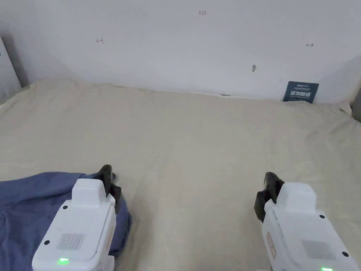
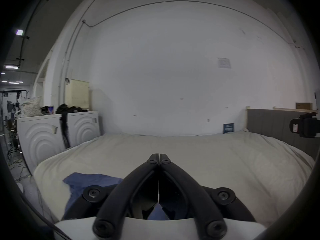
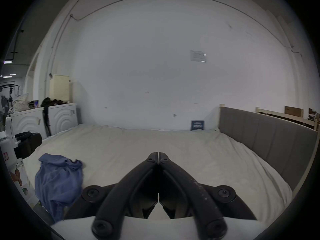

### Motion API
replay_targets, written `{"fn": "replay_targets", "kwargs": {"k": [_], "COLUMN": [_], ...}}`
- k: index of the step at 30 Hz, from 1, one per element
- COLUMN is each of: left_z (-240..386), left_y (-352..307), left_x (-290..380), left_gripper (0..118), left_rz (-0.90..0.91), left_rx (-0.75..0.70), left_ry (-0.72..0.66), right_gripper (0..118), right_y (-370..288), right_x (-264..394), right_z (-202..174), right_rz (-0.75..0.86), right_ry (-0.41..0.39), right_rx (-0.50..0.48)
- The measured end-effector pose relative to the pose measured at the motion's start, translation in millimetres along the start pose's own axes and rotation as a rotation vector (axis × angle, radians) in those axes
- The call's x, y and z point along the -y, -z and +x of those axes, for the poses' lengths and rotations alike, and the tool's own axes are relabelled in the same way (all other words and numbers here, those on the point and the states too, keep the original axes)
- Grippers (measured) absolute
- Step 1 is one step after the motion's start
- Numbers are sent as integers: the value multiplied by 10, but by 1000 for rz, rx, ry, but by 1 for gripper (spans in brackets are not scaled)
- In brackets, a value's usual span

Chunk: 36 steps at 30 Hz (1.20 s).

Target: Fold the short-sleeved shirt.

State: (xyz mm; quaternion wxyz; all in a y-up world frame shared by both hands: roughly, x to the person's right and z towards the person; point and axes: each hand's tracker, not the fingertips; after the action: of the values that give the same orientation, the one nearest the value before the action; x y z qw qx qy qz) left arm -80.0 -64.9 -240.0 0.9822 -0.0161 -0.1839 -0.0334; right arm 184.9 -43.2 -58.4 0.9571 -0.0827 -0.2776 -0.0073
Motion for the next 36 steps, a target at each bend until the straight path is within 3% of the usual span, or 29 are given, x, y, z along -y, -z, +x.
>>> {"fn": "replay_targets", "kwargs": {"k": [9, 15, 20, 26, 29, 34, 36], "left_z": [-1170, -1718, -1923, -1956, -1935, -1840, -1770], "left_y": [-248, -479, -530, -280, -54, 483, 719], "left_x": [8, 43, 85, 207, 278, 468, 593], "left_gripper": [0, 0, 0, 1, 28, 106, 112], "left_rz": [-31, -68, -103, -250, -333, -486, -564], "left_rx": [-271, -393, -418, -355, -300, -221, -195], "left_ry": [20, 26, 5, -29, -84, -185, -220], "right_gripper": [1, 1, 1, 1, 1, 1, 1], "right_y": [273, 313, 289, 313, 354, 429, 467], "right_x": [-78, -49, -27, -13, 4, 35, 61], "right_z": [-1065, -1640, -1824, -1745, -1648, -1461, -1383], "right_rz": [22, 2, -4, -14, -25, -49, -58], "right_ry": [-21, -34, -61, -78, -85, -80, -82], "right_rx": [-278, -401, -442, -417, -386, -325, -299]}}
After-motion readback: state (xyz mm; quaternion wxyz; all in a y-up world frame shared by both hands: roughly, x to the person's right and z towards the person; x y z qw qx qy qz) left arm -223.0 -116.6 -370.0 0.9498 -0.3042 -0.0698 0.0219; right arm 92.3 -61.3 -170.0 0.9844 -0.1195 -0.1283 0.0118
